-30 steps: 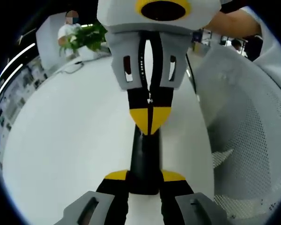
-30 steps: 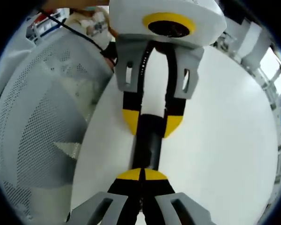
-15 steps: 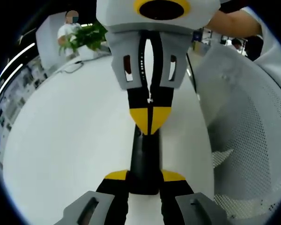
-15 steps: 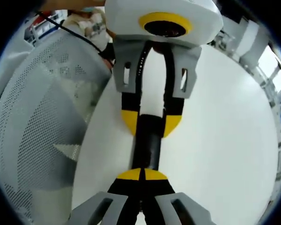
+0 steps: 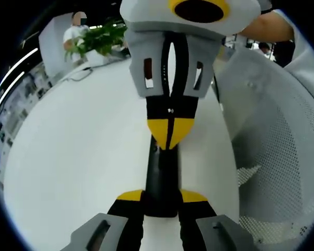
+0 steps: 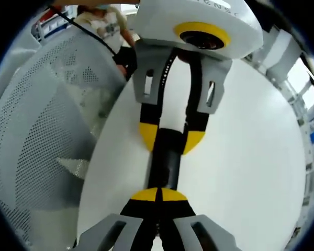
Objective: Press the specified remote control buttons in sequence, fully releasing each button before pressing the next.
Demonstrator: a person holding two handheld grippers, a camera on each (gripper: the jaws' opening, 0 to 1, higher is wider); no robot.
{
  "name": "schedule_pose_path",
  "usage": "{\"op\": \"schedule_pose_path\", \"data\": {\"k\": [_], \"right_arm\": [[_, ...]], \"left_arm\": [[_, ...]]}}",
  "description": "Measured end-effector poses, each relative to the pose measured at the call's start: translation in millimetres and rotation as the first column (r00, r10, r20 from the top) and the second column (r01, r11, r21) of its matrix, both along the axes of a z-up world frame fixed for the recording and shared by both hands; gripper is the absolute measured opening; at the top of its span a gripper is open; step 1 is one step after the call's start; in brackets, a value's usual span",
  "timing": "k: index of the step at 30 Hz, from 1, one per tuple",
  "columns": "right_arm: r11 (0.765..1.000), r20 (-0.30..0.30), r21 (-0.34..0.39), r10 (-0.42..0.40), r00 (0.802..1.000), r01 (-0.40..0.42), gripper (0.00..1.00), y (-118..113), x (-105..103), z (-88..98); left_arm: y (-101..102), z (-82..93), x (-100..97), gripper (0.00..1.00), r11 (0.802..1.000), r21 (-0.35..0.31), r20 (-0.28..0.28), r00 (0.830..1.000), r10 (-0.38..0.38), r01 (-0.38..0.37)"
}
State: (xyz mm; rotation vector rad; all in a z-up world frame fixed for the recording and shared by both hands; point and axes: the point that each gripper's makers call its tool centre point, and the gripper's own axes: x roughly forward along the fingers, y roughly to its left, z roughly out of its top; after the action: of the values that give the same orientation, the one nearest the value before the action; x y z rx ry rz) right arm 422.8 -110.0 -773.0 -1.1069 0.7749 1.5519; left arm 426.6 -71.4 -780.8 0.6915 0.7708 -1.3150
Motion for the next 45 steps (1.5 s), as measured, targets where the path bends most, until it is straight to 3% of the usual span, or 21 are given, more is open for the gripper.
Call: {"op": "schedule_pose_path", "data": {"k": [16, 36, 45], "right_arm": [[1.0, 0.02, 0.016, -0.017, 1.0, 0.016, 0.0, -7, -1, 19.8], [1.0, 0.025, 0.01, -0.003, 1.0, 0.003, 0.0, -5, -4, 21.3], [1.0, 0.006, 0.002, -0.004, 1.0, 0.004, 0.0, -4, -6, 12.2]], "left_arm": [[0, 0.3, -0.2, 0.24, 1.0, 0.001, 0.001, 1.0, -0.001, 0.001], [0, 0.6, -0.2, 0.24, 1.0, 0.0, 0.002, 1.0, -0.002, 0.002], [0, 0.7, 0.0, 0.24, 1.0, -0.004, 0.001, 1.0, -0.001, 0.001]]}}
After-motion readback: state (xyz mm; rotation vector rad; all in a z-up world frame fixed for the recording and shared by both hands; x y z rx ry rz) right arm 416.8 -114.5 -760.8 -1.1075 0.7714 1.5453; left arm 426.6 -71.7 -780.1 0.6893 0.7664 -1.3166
